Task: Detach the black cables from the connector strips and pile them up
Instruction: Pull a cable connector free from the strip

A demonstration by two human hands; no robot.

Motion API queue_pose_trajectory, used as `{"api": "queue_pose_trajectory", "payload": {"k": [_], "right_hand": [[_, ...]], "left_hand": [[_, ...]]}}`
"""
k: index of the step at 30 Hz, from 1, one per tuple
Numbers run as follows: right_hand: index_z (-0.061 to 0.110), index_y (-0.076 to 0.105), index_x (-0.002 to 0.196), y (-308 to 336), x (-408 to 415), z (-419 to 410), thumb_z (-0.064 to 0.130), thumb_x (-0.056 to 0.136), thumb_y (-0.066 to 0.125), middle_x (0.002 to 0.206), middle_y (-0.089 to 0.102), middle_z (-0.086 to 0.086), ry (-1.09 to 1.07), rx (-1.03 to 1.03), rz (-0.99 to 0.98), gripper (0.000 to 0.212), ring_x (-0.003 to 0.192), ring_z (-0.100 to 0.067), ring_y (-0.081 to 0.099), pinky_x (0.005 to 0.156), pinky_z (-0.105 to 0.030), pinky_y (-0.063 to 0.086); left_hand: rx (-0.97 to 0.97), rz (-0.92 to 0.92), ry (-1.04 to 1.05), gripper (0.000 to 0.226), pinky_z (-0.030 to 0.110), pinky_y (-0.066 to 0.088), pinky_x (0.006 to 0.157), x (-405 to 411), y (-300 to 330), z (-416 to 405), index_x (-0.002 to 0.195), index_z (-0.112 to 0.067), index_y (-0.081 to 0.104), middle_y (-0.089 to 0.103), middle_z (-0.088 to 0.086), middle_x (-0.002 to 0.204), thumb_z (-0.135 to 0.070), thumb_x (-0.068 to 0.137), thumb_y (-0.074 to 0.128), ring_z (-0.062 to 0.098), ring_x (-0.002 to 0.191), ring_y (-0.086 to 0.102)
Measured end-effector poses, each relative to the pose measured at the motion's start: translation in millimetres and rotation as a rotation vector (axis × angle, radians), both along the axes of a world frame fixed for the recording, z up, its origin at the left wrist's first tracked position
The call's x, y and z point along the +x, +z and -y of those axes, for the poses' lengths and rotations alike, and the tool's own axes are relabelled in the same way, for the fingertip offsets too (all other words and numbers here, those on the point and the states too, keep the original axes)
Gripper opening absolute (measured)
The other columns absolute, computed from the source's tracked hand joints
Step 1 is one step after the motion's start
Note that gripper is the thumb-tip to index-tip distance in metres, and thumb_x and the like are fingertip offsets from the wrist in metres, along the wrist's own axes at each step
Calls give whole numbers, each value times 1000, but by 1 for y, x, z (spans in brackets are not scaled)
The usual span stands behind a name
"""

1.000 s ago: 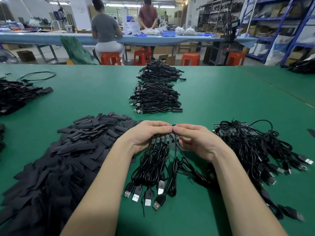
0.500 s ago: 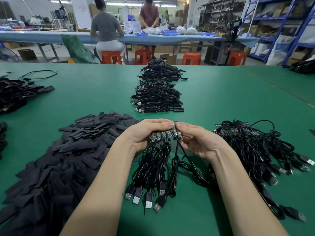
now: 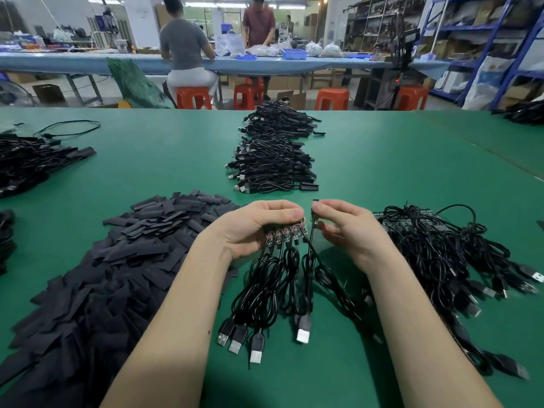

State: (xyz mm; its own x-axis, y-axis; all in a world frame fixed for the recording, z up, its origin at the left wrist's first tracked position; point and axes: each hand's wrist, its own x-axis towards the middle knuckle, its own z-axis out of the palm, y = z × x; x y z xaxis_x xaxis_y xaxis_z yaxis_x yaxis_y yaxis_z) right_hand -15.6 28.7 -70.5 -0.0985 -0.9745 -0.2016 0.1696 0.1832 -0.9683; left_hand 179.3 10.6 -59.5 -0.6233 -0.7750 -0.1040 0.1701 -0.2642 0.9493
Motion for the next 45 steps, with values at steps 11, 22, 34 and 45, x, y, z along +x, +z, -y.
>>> {"api": "queue_pose_trajectory", "payload": {"k": [11,22,34,45], "right_hand": [[22,77,83,-1,3,4,23,83,83,78,77,2,-149,-186,-164,7,68,-8,71,56,-16,53],[24,74,85,0,0,5,21,87,80,77,74,9,-401,-283,-2,7,73,-9,70,58,-19,53],[26,73,87,75,6,-22,25,88,79,78,74,11,-299,-556,-157,6,68,-4,66,59,-17,52],[23,71,99,59,12,-14,25,87,79,82,76,14,-259,-222,69,14,64,-3,70,58,-18,46]], "left_hand": [[95,-122,73,6,26,57,60,-11,4,-4,85,-12,67,70,2,72,-13,84,62,13,62,69],[-43,200,55,5,21,53,67,-12,-10,6,85,-14,75,72,0,80,-9,83,75,9,70,66],[-626,808,304,15,22,50,80,-32,-21,12,98,-30,65,68,-15,94,-44,93,65,-1,86,63],[-157,245,94,57,27,53,60,-26,22,2,101,-14,68,77,6,87,-57,105,31,22,58,68]]}}
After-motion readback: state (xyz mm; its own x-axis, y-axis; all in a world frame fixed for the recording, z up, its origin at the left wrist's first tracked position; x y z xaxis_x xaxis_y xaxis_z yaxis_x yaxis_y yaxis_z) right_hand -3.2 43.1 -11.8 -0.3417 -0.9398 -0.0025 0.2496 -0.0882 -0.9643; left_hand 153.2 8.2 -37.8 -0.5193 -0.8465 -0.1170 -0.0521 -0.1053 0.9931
